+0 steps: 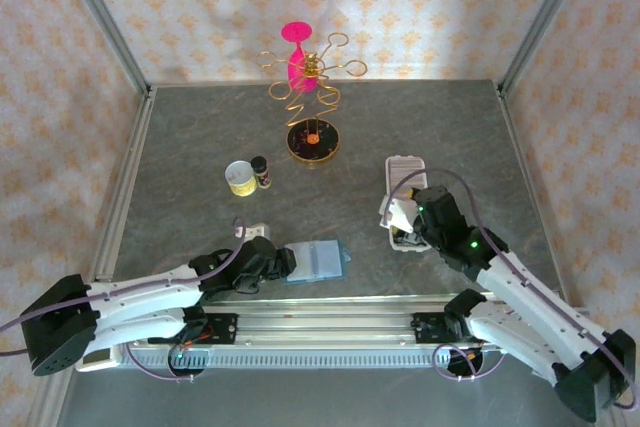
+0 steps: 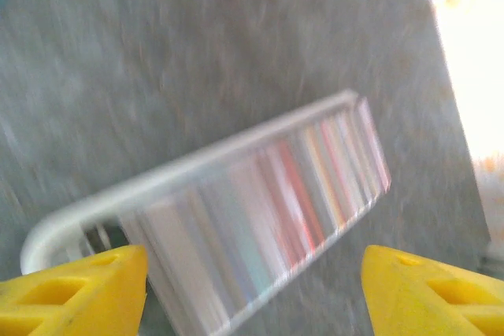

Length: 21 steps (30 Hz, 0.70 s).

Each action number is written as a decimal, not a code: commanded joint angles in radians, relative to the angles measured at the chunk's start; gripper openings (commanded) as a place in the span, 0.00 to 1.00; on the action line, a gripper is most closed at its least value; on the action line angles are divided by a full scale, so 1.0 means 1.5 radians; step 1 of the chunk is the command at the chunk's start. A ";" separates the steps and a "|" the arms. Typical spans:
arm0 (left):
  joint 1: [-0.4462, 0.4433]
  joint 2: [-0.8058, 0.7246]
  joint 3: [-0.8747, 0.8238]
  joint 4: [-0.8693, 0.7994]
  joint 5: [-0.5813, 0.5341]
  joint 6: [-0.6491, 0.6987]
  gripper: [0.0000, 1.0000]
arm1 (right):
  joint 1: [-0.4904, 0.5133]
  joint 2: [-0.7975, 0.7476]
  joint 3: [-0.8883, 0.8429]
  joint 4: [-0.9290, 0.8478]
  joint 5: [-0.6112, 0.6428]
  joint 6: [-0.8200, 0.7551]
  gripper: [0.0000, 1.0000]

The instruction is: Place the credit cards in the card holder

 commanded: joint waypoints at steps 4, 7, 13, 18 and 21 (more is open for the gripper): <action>-0.003 0.027 0.023 0.010 0.014 0.027 0.71 | -0.076 0.027 -0.019 -0.010 -0.008 -0.195 0.70; -0.003 0.047 0.029 0.013 0.021 0.034 0.71 | -0.108 0.064 -0.026 0.024 -0.024 -0.227 0.70; -0.004 0.068 0.031 0.024 0.023 0.038 0.71 | -0.110 0.117 0.007 0.017 -0.071 -0.222 0.72; -0.003 0.088 0.033 0.039 0.026 0.039 0.62 | -0.103 0.145 0.002 0.021 -0.070 -0.230 0.71; -0.003 0.097 0.031 0.048 0.028 0.040 0.59 | -0.100 0.164 0.000 0.032 -0.061 -0.239 0.71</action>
